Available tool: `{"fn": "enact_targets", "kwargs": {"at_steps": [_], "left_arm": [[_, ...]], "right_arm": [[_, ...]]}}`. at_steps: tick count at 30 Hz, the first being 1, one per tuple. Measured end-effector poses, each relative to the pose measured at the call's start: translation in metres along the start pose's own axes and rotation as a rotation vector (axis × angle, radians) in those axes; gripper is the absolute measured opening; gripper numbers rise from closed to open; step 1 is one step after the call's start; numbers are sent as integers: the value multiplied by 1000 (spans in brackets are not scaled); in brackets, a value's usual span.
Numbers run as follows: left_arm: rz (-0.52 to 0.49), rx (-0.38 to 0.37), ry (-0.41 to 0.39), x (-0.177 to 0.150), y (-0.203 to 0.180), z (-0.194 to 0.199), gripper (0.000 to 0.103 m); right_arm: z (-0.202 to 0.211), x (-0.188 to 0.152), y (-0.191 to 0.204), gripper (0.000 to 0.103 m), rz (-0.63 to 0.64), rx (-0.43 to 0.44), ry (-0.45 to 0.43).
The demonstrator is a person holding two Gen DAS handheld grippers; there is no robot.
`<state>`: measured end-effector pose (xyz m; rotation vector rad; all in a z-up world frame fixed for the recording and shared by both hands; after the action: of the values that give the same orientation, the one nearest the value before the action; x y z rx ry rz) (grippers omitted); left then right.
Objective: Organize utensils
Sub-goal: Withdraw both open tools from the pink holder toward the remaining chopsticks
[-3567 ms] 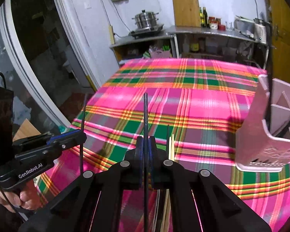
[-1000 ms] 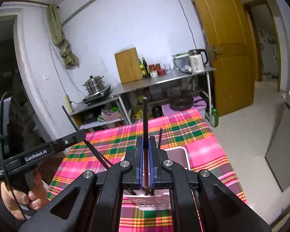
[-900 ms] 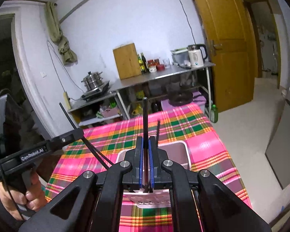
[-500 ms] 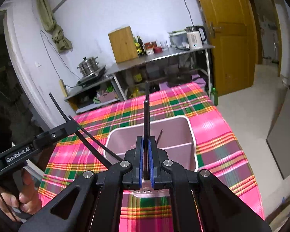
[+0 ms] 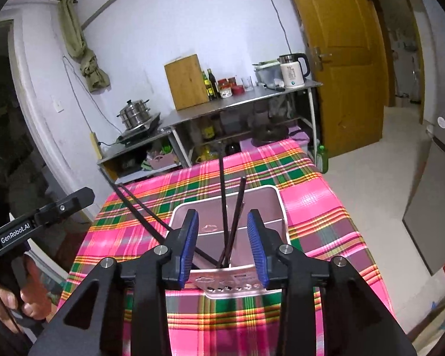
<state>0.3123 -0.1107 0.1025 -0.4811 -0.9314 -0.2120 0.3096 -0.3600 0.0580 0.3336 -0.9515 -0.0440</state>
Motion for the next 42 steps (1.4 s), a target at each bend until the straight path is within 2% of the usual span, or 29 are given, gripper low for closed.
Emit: {"fn": "enact_targets", "kwargs": {"at_steps": [7,18,32,42], "left_arm": [[22,45,-1,-22,20,31,14],[104,119,58,-85,61,53,14],[243,196,274,-177,110,-3,14],[268,233,336,-196,116,-38,14]], "right_arm": [[21,-16,17,35,24,25,-1],[18,-70,53,35,101,92,81],[-13,-110,68,35,136,148,195],[-34,-127,66,35,130,159,251]]}}
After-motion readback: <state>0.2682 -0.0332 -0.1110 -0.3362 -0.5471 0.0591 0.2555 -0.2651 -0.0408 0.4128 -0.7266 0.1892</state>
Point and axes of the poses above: each gripper's, at about its wrist camera, not at the fingertips, and z roughly against the way its jaws point, y to its left, x to its top, the point moved 2 cm from there along -z, roughly the way its jaws point
